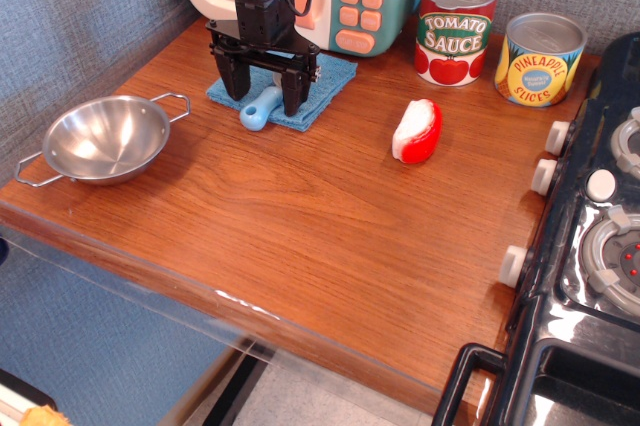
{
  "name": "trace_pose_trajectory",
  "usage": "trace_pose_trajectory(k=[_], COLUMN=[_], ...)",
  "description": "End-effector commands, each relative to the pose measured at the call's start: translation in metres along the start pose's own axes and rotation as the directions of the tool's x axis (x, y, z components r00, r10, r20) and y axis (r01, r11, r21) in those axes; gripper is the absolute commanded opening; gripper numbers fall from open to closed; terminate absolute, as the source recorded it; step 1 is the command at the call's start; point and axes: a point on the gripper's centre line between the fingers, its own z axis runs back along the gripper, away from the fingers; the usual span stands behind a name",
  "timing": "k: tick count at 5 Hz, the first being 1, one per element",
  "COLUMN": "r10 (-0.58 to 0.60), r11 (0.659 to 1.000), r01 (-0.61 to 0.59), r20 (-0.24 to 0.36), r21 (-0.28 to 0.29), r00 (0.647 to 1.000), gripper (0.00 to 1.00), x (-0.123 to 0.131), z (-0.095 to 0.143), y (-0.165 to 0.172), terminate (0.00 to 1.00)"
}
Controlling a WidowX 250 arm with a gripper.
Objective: Move the spoon to the bottom right of the table.
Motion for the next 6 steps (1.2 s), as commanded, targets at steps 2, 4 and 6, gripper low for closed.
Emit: trace_pose_trajectory(k=[2, 4, 6], r10=[-0.007, -0.004, 0.008], r11=[1.0, 1.0, 1.0], r01=[0.006, 0.003, -0.009], r20=[0.044, 0.033, 0.069], r21=[0.022, 0.028, 0.017], r00=[0.999, 0.999, 0.998], gripper=[1.0, 0.0, 0.0], x=[0.007, 0.004, -0.001], z=[0.016, 0.013, 0.03], y=[0.004, 0.002, 0.0], terminate=[0.0, 0.0, 0.0])
